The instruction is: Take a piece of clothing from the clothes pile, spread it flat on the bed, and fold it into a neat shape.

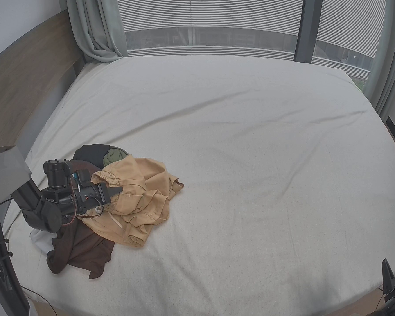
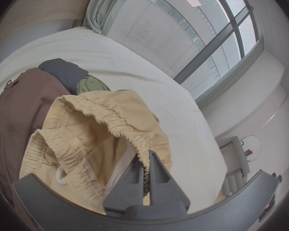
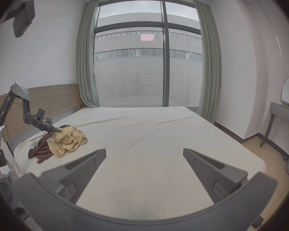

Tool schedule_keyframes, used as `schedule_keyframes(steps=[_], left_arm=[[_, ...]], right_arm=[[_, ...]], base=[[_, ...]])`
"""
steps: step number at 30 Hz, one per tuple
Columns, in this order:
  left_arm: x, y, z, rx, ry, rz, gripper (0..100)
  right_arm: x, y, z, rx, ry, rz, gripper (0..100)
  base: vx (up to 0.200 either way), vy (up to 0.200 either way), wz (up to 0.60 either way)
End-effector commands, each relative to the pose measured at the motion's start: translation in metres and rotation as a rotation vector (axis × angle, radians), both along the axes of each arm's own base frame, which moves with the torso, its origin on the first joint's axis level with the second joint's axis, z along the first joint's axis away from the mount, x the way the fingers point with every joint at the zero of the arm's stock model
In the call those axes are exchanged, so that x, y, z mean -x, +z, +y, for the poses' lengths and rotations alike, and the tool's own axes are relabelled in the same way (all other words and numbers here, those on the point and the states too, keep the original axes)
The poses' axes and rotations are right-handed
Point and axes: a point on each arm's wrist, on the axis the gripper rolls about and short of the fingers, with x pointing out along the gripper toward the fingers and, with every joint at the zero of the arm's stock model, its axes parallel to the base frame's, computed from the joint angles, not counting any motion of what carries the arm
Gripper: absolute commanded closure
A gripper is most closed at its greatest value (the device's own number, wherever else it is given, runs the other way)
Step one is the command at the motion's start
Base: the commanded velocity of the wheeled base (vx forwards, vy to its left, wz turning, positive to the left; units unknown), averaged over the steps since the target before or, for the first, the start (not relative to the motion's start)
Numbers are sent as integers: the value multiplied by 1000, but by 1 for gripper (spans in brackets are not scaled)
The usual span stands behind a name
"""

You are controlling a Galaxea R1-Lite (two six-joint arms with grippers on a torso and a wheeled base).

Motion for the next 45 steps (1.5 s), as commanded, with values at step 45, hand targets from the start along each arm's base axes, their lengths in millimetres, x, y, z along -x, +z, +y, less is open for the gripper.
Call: schedule_keyframes(steps=[45], left_arm=[[65,114,-24,706,186,11,100]], right_arm=[[0,-5,0,-1,0,1,0]], base=[[0,0,0]])
